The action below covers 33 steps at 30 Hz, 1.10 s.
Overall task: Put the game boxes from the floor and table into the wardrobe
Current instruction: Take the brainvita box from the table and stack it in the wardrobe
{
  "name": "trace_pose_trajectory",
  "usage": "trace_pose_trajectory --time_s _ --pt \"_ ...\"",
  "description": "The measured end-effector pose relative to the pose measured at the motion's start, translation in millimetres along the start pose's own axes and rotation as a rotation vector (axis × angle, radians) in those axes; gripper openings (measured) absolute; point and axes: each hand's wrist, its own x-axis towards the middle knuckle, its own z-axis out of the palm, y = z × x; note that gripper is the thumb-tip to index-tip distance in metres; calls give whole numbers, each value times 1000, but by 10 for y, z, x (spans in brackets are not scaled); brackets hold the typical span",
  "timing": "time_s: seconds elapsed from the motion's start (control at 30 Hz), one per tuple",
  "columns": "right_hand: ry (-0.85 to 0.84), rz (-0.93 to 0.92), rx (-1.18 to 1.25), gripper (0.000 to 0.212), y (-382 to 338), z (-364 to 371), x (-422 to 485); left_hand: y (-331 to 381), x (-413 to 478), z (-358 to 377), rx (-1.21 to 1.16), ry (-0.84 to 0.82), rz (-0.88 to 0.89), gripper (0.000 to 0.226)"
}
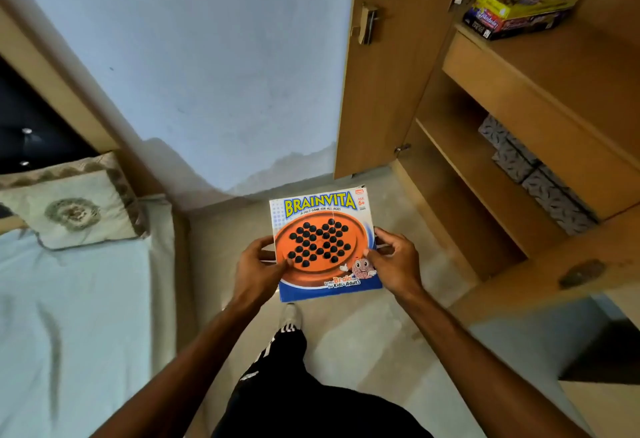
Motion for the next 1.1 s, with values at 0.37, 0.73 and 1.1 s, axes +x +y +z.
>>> trace_pose_trajectory --time_s 0.37,0.73,1.1 --pt "291 163 113 48 -489 -311 2215 1622 2651 972 167 -322 110 54" --pt "584 214 160 37 -303 -1839 4124 3122 4016 3290 225 -533 264 51" --pt "614 131 109 34 -486 -3394 6075 4702 4879 4888 205 -478 471 41"
